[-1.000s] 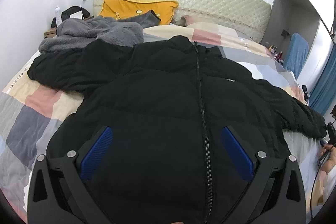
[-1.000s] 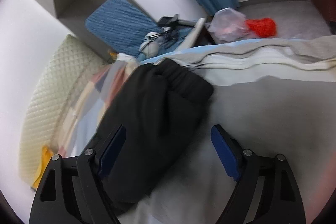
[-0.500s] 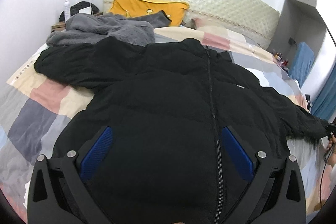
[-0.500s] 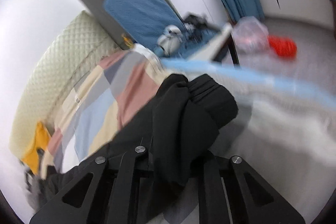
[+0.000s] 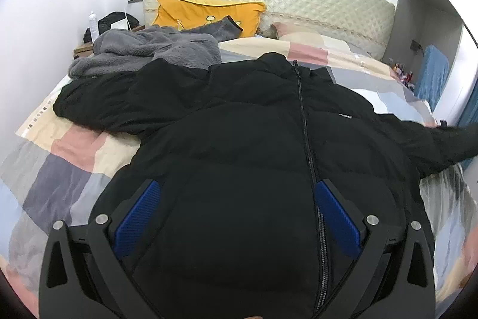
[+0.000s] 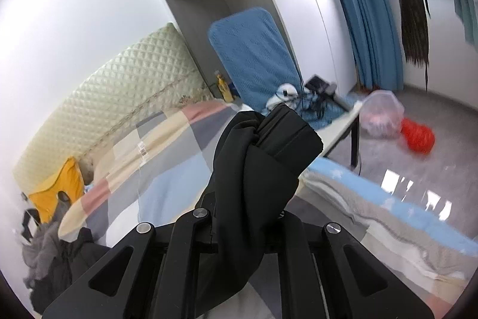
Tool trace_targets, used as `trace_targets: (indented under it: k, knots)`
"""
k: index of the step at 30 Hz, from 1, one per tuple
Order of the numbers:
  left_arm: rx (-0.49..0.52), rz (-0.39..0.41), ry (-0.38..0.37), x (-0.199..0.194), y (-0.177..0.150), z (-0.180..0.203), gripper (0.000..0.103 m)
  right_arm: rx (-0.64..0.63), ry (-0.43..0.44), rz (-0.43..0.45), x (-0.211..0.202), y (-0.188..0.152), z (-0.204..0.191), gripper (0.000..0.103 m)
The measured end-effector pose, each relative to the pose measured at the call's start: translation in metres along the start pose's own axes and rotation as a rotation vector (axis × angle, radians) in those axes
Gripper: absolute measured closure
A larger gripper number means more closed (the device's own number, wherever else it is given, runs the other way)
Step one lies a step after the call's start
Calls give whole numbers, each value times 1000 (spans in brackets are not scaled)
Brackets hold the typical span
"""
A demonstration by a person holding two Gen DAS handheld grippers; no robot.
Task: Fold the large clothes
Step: 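Lift the sleeve with the right tool and lay it across the jacket body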
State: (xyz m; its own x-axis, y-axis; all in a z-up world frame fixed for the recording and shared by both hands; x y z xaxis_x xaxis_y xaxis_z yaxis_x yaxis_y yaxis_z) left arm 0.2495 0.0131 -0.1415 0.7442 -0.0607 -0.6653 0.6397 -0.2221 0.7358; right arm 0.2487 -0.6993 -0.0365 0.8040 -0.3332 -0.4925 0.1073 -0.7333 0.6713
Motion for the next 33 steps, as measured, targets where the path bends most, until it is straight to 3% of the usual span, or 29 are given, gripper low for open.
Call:
trace_targets:
  k: [5, 11, 17, 26, 33]
  knots:
    - [46, 24, 79, -8, 0, -9, 0, -32, 51, 17, -31, 3, -52, 93]
    - [28, 24, 69, -11, -4, -21, 0, -140, 158, 23, -78, -8, -141, 90]
    - [74, 60, 89, -21, -5, -21, 0, -216, 260, 15, -115, -35, -219, 90]
    - [58, 80, 89, -23, -4, -32, 0, -352, 408, -64, -141, -108, -323, 89]
    - [42, 64, 68, -17, -11, -36, 0, -447, 575, -195, -128, -217, -401, 89]
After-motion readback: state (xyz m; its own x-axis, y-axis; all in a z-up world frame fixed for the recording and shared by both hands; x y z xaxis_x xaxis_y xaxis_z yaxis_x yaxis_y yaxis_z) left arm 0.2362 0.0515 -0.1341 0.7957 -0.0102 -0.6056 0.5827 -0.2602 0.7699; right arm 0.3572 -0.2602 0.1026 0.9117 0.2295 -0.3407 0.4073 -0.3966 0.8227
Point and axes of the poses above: each gripper's, at about its wrist camera, not at the fingertips, and x roughly the way its jaws point, z to its right, y to its top, the point moved 2 cm from there along x, roughly the way its jaws point, and after that the axes turned 15 degrees about x, right-handed, at the moved point
